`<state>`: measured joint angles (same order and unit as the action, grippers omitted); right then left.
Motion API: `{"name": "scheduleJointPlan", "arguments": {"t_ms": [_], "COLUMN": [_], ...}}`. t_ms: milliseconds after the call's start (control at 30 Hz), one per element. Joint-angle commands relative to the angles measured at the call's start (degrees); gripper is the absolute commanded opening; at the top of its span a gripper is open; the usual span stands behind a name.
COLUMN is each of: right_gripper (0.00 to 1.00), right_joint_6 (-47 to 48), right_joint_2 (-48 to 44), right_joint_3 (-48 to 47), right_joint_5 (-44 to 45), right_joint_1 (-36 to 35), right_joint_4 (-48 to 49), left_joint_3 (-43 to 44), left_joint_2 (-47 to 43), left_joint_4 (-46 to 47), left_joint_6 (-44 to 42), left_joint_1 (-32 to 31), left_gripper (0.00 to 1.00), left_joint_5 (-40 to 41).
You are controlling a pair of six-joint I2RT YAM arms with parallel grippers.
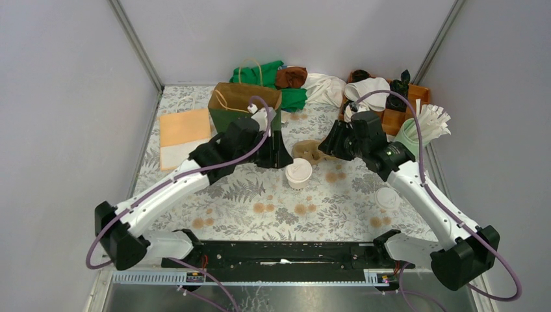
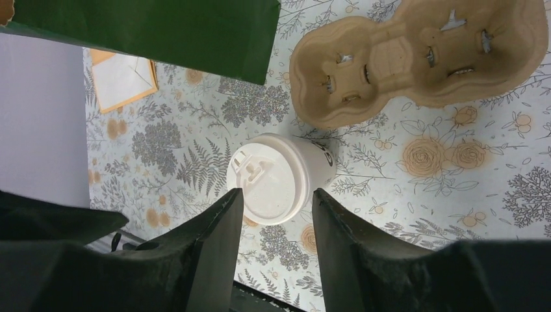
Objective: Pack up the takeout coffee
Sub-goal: Adjust the cup lid on the coffee cup.
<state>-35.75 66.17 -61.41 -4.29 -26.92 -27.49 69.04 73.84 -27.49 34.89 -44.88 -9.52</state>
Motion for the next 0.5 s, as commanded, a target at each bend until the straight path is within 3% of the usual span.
{"name": "scheduleJointPlan", "arguments": {"t_ms": [0,200,467], "right_gripper": [0.51,0.55,0.76], "right_joint_6": [1.7,-0.3,-2.7], "right_joint_2": [-0.1,1.7,3.3], "right_joint_3": [1.0,0.8,1.0], "right_joint_5": [2.4,1.9,2.2], "right_joint_1": [0.2,0.2,0.2], "right_joint_4": [2.3,5.0,6.7], "left_joint_3": [-4.2,-6.5,-6.3], "left_joint_2": [-5.7,-9.0,-9.3], "left_joint_4": [-0.1,-0.2,-1.2], "left_joint_6": [4.7,6.7,7.3], "left_joint_1": [-1.6,-2.9,-4.3], "left_gripper": [0.54,0.54,0.54], "left_joint_5": [4.8,5.9,6.3]}}
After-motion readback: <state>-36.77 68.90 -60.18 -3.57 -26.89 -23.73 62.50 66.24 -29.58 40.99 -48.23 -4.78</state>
